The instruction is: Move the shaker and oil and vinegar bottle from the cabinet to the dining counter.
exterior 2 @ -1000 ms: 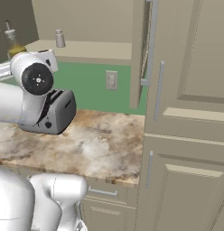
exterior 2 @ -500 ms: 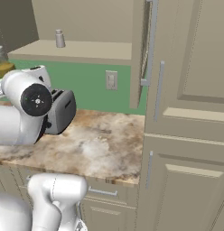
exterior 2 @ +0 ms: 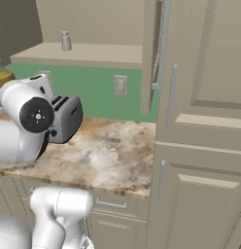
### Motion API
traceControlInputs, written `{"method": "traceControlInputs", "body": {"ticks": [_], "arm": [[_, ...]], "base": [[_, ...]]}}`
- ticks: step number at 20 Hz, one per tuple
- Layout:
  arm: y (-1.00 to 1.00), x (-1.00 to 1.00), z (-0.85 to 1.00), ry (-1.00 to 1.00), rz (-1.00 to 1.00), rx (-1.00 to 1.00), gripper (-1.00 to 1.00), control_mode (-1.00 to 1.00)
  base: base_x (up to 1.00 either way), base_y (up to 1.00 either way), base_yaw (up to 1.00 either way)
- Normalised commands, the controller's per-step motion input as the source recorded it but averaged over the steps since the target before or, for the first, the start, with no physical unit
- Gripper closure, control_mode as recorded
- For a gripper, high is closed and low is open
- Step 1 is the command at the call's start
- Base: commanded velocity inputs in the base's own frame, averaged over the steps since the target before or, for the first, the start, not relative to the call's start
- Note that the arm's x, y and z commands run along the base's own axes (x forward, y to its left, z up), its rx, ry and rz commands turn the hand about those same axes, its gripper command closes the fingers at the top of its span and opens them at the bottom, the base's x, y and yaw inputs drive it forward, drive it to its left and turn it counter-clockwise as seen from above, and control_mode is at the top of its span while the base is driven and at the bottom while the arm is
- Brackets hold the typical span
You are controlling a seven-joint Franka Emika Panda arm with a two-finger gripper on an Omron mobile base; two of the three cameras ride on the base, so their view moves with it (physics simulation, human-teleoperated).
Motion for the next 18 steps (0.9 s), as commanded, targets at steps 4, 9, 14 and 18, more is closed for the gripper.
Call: {"method": "traceControlInputs", "body": {"ticks": [4, 9, 14, 18], "arm": [[0.00, 0.00, 0.00, 0.00, 0.00, 0.00, 1.00, 1.00], [0.00, 0.00, 0.00, 0.00, 0.00, 0.00, 1.00, 1.00], [0.00, 0.00, 0.00, 0.00, 0.00, 0.00, 1.00, 1.00], [0.00, 0.00, 0.00, 0.00, 0.00, 0.00, 1.00, 1.00]], "base": [[-0.64, 0.32, 0.09], [-0.50, 0.54, 0.17], [-0.37, 0.55, 0.28], [-0.41, 0.42, 0.32]]}}
